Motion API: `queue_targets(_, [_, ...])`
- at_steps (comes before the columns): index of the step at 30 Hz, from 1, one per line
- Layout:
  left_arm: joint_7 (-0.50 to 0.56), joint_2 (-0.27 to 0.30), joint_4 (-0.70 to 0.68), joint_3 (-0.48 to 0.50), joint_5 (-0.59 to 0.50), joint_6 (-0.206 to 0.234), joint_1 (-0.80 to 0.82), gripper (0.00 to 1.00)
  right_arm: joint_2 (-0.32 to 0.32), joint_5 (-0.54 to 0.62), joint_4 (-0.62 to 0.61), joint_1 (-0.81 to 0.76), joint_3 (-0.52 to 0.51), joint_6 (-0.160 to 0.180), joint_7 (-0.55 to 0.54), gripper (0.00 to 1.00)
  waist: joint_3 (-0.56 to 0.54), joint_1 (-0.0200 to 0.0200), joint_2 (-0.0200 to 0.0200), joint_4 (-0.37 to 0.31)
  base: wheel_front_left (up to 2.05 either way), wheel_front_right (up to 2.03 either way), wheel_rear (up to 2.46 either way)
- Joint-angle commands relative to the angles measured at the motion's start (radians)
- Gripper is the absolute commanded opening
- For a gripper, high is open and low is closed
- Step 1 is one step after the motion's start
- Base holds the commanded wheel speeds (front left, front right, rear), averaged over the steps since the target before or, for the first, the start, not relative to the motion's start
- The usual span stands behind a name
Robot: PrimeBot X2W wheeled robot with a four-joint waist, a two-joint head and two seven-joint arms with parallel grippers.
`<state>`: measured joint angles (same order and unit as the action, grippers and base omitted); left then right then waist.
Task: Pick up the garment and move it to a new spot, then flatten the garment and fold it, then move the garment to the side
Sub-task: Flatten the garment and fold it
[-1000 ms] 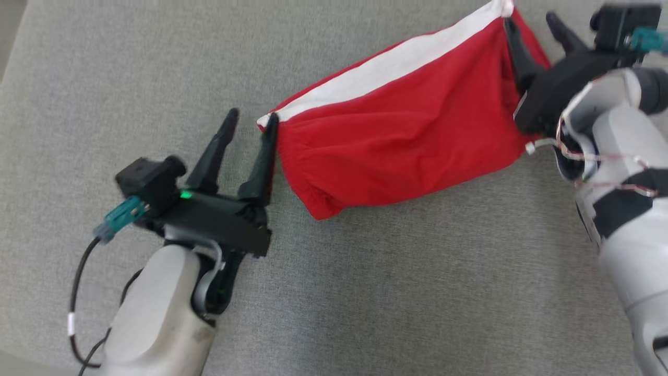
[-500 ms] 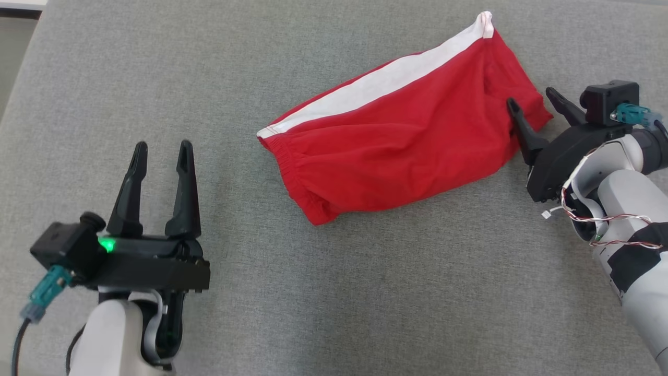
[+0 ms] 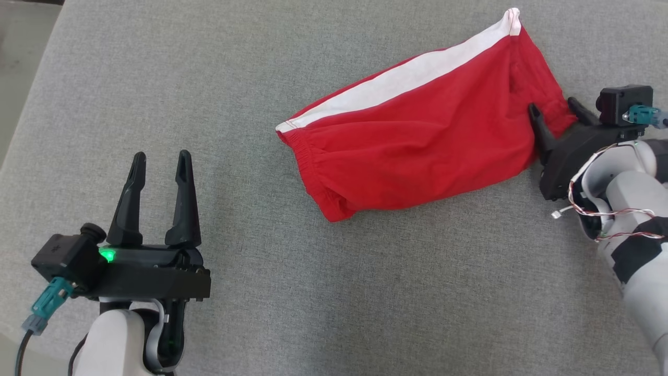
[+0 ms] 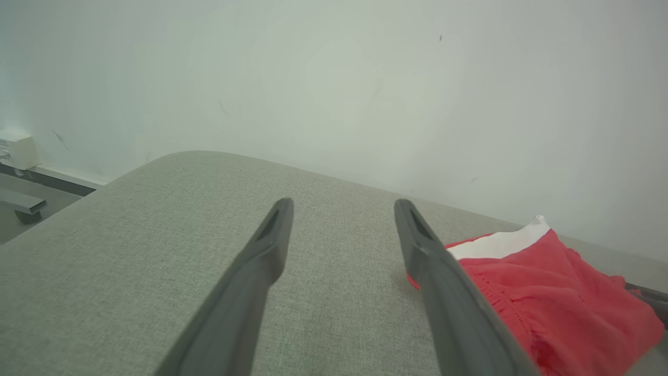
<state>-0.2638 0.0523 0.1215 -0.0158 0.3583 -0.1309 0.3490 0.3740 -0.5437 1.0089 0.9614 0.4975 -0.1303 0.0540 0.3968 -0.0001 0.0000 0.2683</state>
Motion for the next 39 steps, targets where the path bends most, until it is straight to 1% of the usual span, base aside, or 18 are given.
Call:
queue_targets(1, [0.000,-0.002,0.003,0.002,-0.004,0.001,-0.002,1.00,-0.018,-0.013,0.013,-0.017,0.004,0.000,-0.001,0.27,-0.001,0.0001,0.0000,0.000,0.00,0.00,0.00])
queue_targets(2, [0.000,-0.002,0.007,0.001,0.001,0.001,-0.004,1.00,-0.029,-0.027,0.016,-0.018,0.007,0.000,0.010,0.00,-0.005,0.0001,0.0000,-0.003,0.00,0.00,0.00])
queue_targets(7, [0.000,-0.002,0.022,0.006,-0.011,0.001,-0.023,1.00,-0.046,-0.076,0.003,-0.033,-0.001,0.000,0.074,0.00,-0.040,0.0001,0.0000,-0.027,0.00,0.00,0.00])
queue_targets(11, [0.000,-0.001,0.033,0.024,-0.036,0.001,-0.060,1.00,-0.059,-0.134,-0.040,-0.091,0.011,0.000,0.121,0.00,-0.094,0.0001,0.0000,-0.069,0.00,0.00,0.00])
queue_targets(16, [0.000,-0.001,0.034,0.035,-0.058,0.001,-0.119,1.00,-0.025,-0.221,-0.124,-0.212,0.016,0.000,0.148,0.00,-0.154,0.0001,0.0000,-0.123,0.00,0.00,0.00])
queue_targets(19, [0.000,-0.001,0.029,0.042,-0.068,0.001,-0.150,1.00,0.009,-0.272,-0.171,-0.301,0.002,0.000,0.159,0.00,-0.179,0.0001,0.0000,-0.151,0.00,0.00,0.00])
queue_targets(20, [0.000,-0.001,0.029,0.042,-0.068,0.001,-0.150,1.00,0.009,-0.272,-0.171,-0.301,0.002,0.000,0.159,0.00,-0.179,0.0001,0.0000,-0.151,0.00,0.00,0.00])
queue_targets(26, [0.000,0.000,0.016,0.050,-0.080,0.001,-0.200,1.00,0.061,-0.365,-0.239,-0.473,-0.062,0.000,0.176,0.00,-0.215,0.0001,0.0000,-0.191,0.00,0.00,0.00])
queue_targets(31, [0.000,0.000,0.008,0.054,-0.082,0.001,-0.220,1.00,0.081,-0.368,-0.257,-0.539,-0.102,0.000,0.186,0.00,-0.222,0.0001,0.0000,-0.208,0.00,0.00,0.00])
queue_targets(39, [0.000,-0.001,0.010,0.063,-0.082,0.001,-0.241,1.00,0.046,-0.331,-0.284,-0.516,-0.128,0.000,0.194,0.00,-0.247,0.0001,0.0000,-0.216,0.00,0.00,0.00])
